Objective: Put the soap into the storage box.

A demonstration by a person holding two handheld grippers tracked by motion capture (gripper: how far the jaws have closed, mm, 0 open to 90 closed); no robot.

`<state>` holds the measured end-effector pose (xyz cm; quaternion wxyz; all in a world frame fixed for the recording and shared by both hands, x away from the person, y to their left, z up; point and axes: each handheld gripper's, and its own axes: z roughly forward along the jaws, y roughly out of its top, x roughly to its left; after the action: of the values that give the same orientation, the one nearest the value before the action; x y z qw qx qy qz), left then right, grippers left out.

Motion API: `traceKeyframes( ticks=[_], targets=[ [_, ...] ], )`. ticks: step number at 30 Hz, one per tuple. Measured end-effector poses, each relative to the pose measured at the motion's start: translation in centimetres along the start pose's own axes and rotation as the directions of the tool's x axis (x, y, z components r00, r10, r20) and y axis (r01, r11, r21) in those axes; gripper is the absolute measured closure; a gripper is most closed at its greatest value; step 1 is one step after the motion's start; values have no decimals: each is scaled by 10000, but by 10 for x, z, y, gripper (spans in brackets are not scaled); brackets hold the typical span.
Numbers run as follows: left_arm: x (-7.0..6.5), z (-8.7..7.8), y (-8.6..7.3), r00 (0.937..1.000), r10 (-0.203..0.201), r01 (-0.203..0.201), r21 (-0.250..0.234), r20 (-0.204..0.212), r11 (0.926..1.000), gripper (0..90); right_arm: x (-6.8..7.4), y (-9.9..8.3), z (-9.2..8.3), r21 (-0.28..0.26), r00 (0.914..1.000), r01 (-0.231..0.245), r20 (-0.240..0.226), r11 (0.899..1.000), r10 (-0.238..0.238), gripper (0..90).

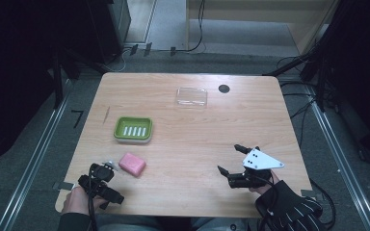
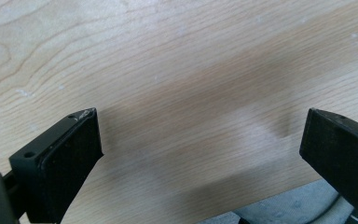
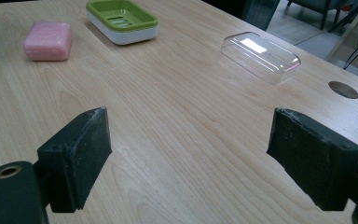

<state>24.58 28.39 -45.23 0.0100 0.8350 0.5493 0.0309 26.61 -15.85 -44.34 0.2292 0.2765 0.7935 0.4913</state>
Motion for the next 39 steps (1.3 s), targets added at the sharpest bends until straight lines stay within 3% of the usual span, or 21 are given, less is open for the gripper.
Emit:
traceKeyframes(
  ticks=[22,27,39],
  targets=[
    [-13,-11,26,9993,293,-274,-792,232,9965,0,0,0,0,60,10000,17,25,10000,-18,138],
    [-16,-15,33,9993,288,-256,-1302,223,9912,0,0,0,0,53,10000,20,18,10000,-20,138],
    [-14,-16,48,9985,423,-383,-1069,350,9935,0,1,0,0,51,10000,-13,14,10000,13,138]
  ],
)
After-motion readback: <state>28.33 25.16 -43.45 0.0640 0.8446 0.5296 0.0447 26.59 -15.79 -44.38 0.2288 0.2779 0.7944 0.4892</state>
